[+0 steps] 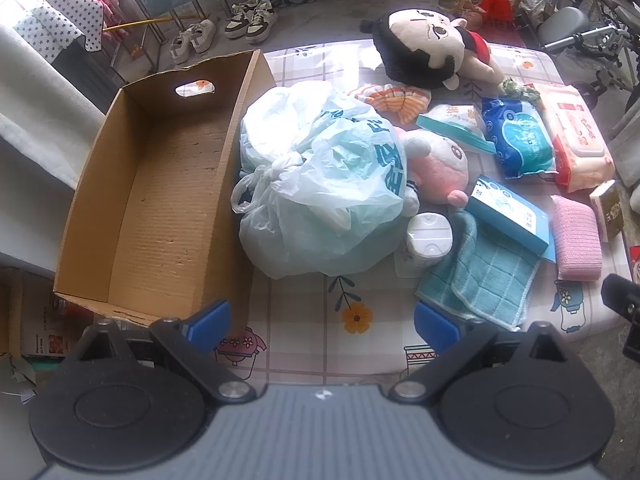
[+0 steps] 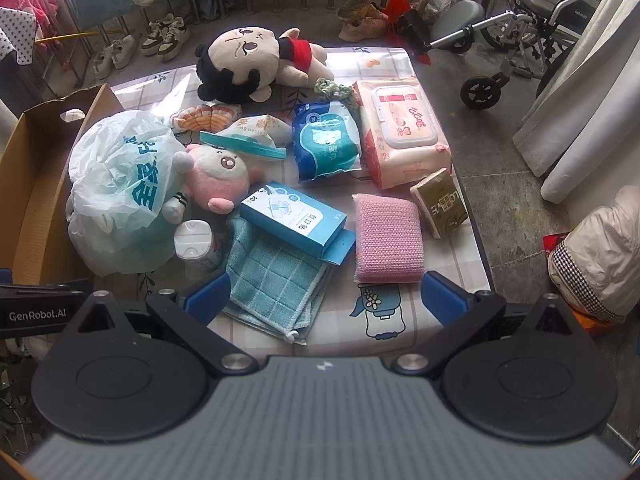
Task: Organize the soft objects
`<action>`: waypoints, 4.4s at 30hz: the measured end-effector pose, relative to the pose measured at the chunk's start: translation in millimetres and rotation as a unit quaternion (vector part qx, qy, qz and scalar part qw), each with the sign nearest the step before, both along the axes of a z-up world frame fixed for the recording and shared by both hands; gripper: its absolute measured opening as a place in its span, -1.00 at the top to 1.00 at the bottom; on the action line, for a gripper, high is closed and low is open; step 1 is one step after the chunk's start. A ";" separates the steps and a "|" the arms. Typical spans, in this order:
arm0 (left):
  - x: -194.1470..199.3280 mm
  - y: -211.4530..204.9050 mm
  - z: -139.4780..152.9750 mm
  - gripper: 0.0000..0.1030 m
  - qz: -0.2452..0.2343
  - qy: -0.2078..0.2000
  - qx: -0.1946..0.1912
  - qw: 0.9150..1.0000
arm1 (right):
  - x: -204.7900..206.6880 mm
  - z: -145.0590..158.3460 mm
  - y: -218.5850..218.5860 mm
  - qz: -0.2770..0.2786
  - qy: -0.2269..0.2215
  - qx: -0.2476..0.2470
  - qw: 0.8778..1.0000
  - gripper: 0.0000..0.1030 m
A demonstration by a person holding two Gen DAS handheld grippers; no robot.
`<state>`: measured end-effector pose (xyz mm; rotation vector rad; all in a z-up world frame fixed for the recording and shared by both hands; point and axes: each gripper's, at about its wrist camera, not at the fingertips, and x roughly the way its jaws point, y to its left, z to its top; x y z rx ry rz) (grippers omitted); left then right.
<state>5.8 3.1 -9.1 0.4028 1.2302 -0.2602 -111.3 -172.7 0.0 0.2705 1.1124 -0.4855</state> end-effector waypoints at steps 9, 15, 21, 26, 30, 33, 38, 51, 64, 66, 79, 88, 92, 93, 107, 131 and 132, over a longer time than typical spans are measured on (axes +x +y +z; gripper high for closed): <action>3.1 1.0 -2.8 -0.92 0.001 0.002 0.003 1.000 | 2.5 -2.7 -0.3 0.000 0.003 0.000 1.000 -0.98; 3.5 1.3 -2.9 -0.92 0.001 0.001 0.003 1.000 | 7.0 -6.3 0.8 0.000 0.006 0.001 1.000 -0.98; 4.7 1.6 -2.9 -0.92 0.001 0.001 0.003 1.000 | 7.1 -6.3 1.6 0.000 0.006 0.001 1.000 -0.98; 7.3 4.9 -3.1 -0.92 0.002 0.001 0.003 1.000 | 6.8 -5.7 1.8 0.000 0.006 0.001 1.000 -0.98; 7.6 5.2 -3.1 -0.92 0.001 0.001 0.003 1.000 | 7.1 -5.8 2.2 0.000 0.005 0.001 1.000 -0.98; 8.1 5.8 -3.6 -0.92 0.001 0.000 0.004 1.000 | 9.4 -6.3 4.4 0.001 0.005 0.000 1.000 -0.98; 10.2 12.1 -5.6 -0.92 0.002 -0.001 0.003 1.000 | 13.9 -6.8 11.4 0.004 0.006 -0.002 1.000 -0.98; -4.9 18.8 1.5 -0.89 -0.040 -0.017 -0.041 0.998 | -4.5 5.1 13.4 -0.017 -0.024 0.000 1.000 -0.98; -15.7 -19.2 -33.1 -0.39 -0.045 0.026 -0.116 0.992 | -4.4 -18.8 -41.1 0.012 -0.035 0.010 0.999 -0.73; -14.9 -31.3 -41.8 -0.32 -0.031 0.029 -0.130 0.991 | 2.8 -31.6 -57.8 0.018 -0.023 0.025 0.999 -0.61; -6.3 -124.0 -106.3 0.21 -0.003 0.054 -0.088 0.995 | 28.2 -137.4 -170.6 -0.004 0.039 0.103 0.994 -0.59; -0.2 -160.6 -110.4 0.13 -0.024 0.073 -0.112 0.991 | 25.7 -138.8 -216.1 -0.013 0.027 0.043 0.999 -0.70; -6.5 -181.6 -112.3 0.13 -0.053 0.081 -0.120 0.988 | 34.4 -154.0 -240.8 0.042 0.029 0.058 0.997 -0.73; -8.4 -185.7 -112.7 0.12 -0.061 0.085 -0.122 0.987 | 37.1 -159.6 -242.9 0.057 0.034 0.059 0.996 -0.73; -30.9 -222.2 -121.7 -0.07 -0.137 0.139 -0.135 0.971 | 40.3 -183.7 -258.1 0.049 0.051 0.132 0.989 -0.16; -66.4 -250.3 -154.4 -0.52 -0.175 0.162 -0.098 0.966 | -4.1 -197.3 -286.1 -0.080 0.068 0.275 0.956 -0.21; -66.8 -251.4 -154.3 -0.59 -0.177 0.156 -0.095 0.967 | -4.3 -196.3 -285.0 -0.075 0.068 0.271 0.957 -0.23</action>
